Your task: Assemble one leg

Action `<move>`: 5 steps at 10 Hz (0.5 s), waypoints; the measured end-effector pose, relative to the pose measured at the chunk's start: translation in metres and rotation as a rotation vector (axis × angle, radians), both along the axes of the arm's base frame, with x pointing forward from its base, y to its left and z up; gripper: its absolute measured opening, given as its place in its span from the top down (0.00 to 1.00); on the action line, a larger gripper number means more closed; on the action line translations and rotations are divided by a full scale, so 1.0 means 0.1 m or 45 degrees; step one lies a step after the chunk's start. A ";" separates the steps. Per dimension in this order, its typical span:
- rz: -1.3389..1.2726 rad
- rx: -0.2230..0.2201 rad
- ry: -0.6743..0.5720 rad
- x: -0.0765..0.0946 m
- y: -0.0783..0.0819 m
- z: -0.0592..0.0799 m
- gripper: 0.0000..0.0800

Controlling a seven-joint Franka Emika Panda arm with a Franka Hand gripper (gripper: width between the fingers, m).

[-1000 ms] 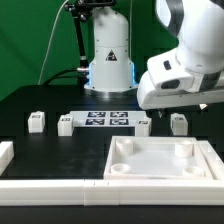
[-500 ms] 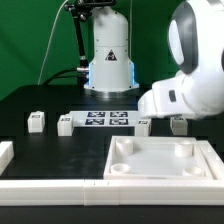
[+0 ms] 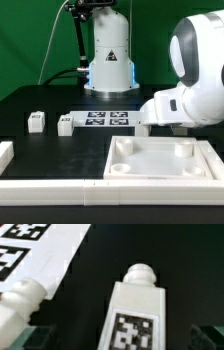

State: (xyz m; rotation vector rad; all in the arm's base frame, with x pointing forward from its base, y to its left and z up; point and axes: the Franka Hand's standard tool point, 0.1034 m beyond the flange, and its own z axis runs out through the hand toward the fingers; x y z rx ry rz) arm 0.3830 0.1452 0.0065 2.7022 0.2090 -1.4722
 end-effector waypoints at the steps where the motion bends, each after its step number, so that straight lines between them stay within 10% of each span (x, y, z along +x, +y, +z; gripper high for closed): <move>1: 0.000 -0.001 0.001 -0.01 0.00 0.00 0.19; 5: 0.003 0.000 0.002 -0.02 0.01 -0.01 0.41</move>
Offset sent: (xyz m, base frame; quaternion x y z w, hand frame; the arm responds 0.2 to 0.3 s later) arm 0.0021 0.0048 -0.0027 -0.0055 0.0059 0.0187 0.9998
